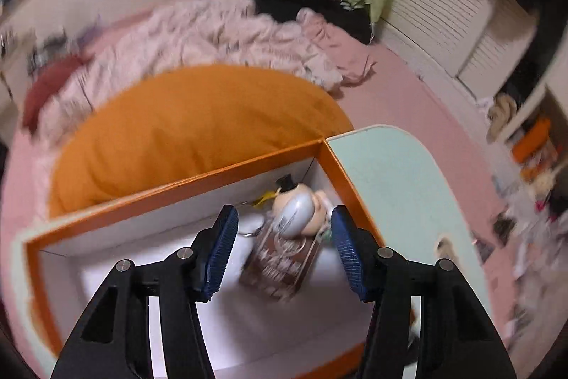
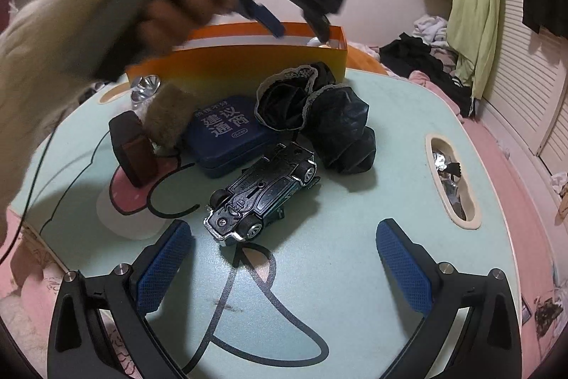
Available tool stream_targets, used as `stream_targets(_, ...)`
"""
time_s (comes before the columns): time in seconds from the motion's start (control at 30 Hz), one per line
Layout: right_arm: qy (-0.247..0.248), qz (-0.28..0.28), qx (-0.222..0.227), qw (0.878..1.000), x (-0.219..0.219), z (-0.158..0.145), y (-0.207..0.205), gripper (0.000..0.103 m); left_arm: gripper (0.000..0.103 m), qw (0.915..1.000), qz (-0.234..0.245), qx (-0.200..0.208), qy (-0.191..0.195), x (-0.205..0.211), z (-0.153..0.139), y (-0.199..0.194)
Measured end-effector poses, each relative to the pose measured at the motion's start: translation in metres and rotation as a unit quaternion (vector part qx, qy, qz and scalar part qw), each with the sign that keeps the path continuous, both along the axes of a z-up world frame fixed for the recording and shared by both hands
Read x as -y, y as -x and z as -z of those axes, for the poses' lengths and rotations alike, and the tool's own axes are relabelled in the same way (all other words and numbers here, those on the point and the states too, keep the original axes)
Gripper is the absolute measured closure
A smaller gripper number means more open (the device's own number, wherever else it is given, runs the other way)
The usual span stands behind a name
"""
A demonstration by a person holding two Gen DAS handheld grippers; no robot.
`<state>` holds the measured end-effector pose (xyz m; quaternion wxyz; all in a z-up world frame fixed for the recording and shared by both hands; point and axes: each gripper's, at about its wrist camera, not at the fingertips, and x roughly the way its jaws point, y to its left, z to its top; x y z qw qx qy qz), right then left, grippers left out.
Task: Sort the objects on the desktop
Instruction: 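Grasp the white figurine keychain in the box with the left gripper, place it on the table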
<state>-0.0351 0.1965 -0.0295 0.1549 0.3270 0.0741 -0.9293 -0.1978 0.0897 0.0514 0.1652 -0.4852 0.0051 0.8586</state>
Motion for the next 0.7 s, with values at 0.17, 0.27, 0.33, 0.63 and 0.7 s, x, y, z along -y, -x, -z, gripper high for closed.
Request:
stream_targets(0.17,0.001,-0.002,0.0,1.0,0.0,0.001,-0.002,0.0,0.055,0.9994,-0.008,0.034,-0.007,-0.004,0.008,0.012)
stream_targets(0.27,0.0,-0.002,-0.001,1.0,0.004,0.0,-0.004,0.0,0.067,0.9978,-0.005,0.058,-0.031,-0.003,0.02,0.016)
stream_targets(0.33,0.001,-0.002,-0.001,1.0,0.004,0.0,-0.004,0.0,0.069,0.9982,-0.004,0.046,-0.039,-0.002,0.021,0.014)
stream_targets(0.63,0.0,-0.001,-0.001,1.0,0.005,0.001,-0.005,0.0,0.076,0.9978,0.001,-0.038,-0.054,0.017,-0.015,-0.011)
stream_targets(0.7,0.0,-0.001,-0.001,1.0,0.006,0.001,-0.005,0.0,0.076,0.9961,0.008,-0.065,-0.059,0.029,-0.029,-0.029)
